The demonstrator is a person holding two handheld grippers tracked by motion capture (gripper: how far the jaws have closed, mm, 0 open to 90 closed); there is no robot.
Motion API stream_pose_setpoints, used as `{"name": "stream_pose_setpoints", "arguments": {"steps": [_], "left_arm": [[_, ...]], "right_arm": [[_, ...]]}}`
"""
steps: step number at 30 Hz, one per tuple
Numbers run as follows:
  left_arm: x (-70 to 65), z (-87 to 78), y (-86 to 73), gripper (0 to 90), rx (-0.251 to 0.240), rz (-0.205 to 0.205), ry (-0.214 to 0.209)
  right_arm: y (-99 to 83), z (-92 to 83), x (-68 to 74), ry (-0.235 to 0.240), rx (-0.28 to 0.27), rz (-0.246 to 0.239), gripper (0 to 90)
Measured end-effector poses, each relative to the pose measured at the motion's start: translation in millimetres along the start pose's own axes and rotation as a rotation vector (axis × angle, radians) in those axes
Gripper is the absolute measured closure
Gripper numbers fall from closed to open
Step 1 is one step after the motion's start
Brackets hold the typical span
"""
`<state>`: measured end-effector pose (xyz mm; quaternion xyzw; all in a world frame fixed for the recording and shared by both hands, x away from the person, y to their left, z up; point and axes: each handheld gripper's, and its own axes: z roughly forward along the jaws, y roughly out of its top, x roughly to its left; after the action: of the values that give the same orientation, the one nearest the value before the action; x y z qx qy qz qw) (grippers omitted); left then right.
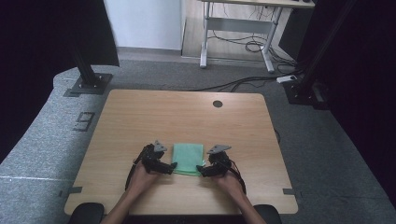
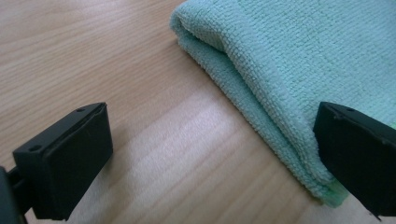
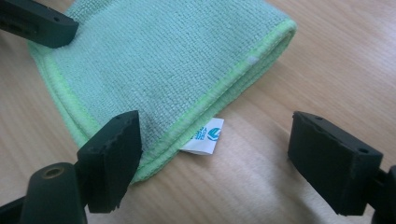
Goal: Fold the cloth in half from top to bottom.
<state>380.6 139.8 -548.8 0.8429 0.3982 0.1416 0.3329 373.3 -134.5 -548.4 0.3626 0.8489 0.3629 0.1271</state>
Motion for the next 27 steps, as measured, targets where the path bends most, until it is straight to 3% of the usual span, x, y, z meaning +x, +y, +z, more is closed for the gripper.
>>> {"name": "stream_pose_setpoints", "arguments": {"steps": [27], "left_arm": [[22.3,30.0,33.3,0.0,0.002,-0.035,0.007]], "right_arm": [[17.7,17.0,-39.3,-0.060,-0.019,0.063,16.9]]}}
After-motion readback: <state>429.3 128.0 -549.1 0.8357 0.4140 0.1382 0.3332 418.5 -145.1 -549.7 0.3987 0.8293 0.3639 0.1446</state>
